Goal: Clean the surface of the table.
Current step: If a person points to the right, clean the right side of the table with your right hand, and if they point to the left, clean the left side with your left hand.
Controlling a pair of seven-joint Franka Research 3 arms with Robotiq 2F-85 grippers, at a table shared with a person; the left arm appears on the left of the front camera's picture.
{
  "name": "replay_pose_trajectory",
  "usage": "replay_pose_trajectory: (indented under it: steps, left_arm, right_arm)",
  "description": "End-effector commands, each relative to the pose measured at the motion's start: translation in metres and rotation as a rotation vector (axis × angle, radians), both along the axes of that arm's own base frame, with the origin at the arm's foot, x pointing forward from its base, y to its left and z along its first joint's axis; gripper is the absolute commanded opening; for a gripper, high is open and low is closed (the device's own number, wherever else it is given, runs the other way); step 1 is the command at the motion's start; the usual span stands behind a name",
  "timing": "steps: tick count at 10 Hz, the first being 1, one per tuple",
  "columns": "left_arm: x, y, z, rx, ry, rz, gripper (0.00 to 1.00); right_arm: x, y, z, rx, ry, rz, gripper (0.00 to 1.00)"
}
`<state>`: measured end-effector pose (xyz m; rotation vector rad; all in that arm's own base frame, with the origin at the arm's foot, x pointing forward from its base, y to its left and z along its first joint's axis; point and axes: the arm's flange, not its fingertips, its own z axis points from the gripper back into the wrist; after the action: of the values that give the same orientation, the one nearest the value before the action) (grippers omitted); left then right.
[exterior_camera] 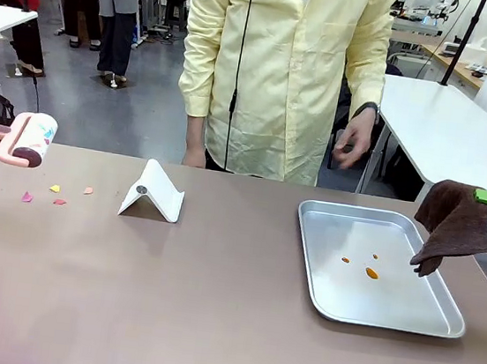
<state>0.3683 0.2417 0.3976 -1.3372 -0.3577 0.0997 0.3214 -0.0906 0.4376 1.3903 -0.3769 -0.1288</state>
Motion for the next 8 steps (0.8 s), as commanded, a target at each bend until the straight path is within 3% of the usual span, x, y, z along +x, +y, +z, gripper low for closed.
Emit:
replay_pose_trajectory:
  steps: [1, 8]
  left_arm:
    - [-0.0028, -0.0006, 0.0039, 0.007, -0.015, -0.014, 0.00]
    - [-0.0028, -0.0006, 0.0039, 0.007, -0.015, -0.014, 0.00]
  right_arm:
    - [-0.0007, 0.0002, 0.0035, -0.003, -0.009, -0.001, 0.00]
    - [-0.0007, 0.0002, 0.0035, -0.003, -0.009, -0.001, 0.00]
